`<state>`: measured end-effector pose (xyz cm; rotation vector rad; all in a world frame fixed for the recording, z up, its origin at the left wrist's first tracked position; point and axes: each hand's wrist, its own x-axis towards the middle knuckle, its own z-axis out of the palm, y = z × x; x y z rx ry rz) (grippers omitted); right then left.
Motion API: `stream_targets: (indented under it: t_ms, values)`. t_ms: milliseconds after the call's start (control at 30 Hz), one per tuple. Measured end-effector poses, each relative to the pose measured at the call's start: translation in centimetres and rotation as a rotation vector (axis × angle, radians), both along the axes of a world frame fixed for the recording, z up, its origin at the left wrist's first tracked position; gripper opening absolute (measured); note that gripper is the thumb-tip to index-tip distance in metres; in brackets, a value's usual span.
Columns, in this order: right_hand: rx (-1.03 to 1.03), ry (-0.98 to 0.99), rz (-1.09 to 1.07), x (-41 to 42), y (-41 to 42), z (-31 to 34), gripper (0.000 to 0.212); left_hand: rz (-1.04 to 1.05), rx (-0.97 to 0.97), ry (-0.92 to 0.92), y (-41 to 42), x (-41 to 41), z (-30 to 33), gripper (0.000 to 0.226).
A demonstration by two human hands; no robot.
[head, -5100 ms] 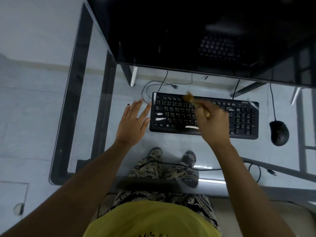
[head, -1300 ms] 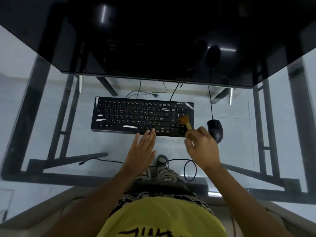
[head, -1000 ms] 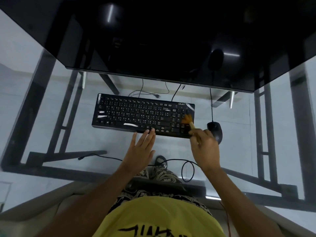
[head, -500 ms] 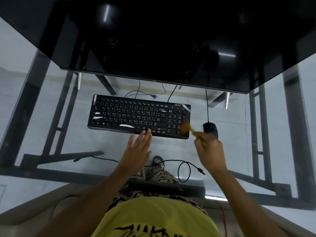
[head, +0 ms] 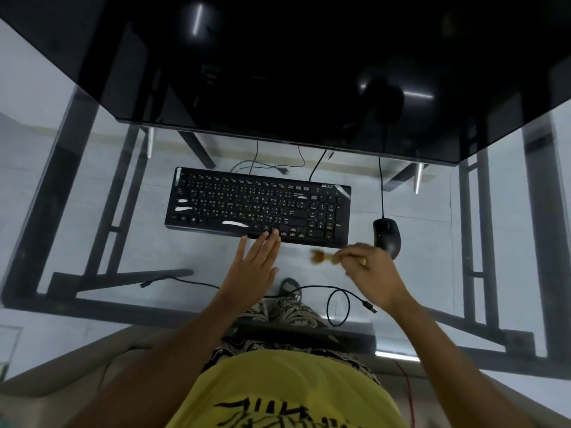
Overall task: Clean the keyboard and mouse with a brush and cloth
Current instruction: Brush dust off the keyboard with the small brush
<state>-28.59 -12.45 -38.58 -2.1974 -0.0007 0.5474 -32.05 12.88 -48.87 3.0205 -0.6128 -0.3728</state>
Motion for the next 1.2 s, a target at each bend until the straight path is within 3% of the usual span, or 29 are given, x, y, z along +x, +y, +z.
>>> stream_targets:
  t_ms: [100,233,400,600,667,767,867,933,1067,1200]
  values:
    - [-0.171,-0.263,-0.181,0.8,-0.8,0.0,0.018,0.007,-0.008,-0.007,-0.2,0.0,0.1,0.063]
    - [-0.087,-0.114,-0.055,1.8,0.4,0.5,0.029,0.007,-0.011,-0.016,-0.1,-0.1,-0.1,0.063]
    - [-0.157,-0.351,-0.092,5.5,2.3,0.4,0.024,-0.003,-0.009,-0.031,-0.1,0.0,-0.2,0.063]
    - [-0.27,-0.173,-0.091,7.7,3.2,0.8,0.022,-0.006,-0.038,-0.018,0.0,0.0,0.1,0.063]
    - [-0.227,-0.233,-0.12,7.6,3.2,1.0,0.02,-0.007,-0.042,-0.023,0.1,0.1,0.1,0.062]
    - [-0.223,-0.308,0.026,7.2,3.5,0.8,0.016,-0.007,-0.035,-0.019,0.2,0.1,0.1,0.063]
    - [-0.335,-0.094,0.03,6.6,2.3,0.5,0.028,-0.001,-0.043,-0.005,0.1,0.0,0.1,0.063]
    - [-0.283,-0.011,-0.049,5.8,1.3,0.8,0.029,0.003,-0.041,0.001,0.2,0.0,0.1,0.063]
    - [-0.171,-0.198,-0.061,4.0,0.4,0.7,0.02,0.008,-0.039,0.022,0.1,0.1,0.3,0.063]
    - [-0.181,0.003,-0.044,2.9,-0.2,0.5,0.027,0.017,-0.034,0.029,-0.1,-0.1,0.4,0.062]
